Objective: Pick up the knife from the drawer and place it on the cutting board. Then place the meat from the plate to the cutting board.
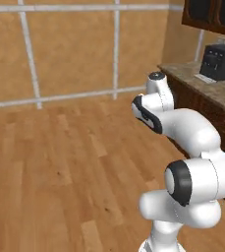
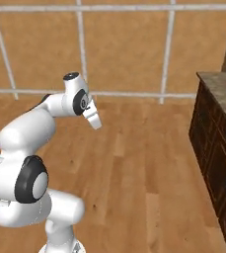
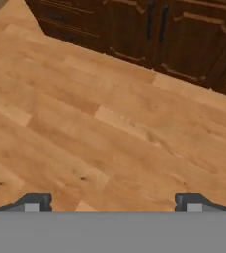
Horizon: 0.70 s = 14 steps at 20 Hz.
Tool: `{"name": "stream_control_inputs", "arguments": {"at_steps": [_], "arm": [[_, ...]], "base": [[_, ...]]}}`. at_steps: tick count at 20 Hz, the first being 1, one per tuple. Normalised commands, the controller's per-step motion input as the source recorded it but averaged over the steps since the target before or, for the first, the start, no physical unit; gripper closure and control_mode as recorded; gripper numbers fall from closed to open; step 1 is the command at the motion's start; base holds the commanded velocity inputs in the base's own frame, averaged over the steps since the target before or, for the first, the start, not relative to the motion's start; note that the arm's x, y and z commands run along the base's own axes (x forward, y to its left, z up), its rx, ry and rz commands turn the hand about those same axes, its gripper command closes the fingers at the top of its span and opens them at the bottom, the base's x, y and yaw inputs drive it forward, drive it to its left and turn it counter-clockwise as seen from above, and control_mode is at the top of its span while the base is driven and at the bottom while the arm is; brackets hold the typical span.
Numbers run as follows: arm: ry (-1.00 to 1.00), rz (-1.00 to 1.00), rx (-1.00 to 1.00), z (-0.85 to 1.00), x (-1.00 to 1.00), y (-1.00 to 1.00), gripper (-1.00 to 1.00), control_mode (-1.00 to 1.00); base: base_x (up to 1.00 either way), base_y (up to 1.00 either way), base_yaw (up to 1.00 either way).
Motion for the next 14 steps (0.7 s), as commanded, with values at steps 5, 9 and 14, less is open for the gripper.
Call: {"name": "stream_control_inputs", "arguments": {"at_steps": [5, 9, 14], "arm": [[0.0, 0.0, 0.0, 0.0, 0.0, 0.0, -1.0, 1.0], [0.0, 0.0, 0.0, 0.0, 0.0, 0.0, -1.0, 1.0], [0.0, 0.0, 0.0, 0.0, 0.0, 0.0, -1.0, 1.0]], "base": [[0.47, 0.0, 0.9], [0.34, 0.0, 0.92], [0.3, 0.0, 0.93]]}}
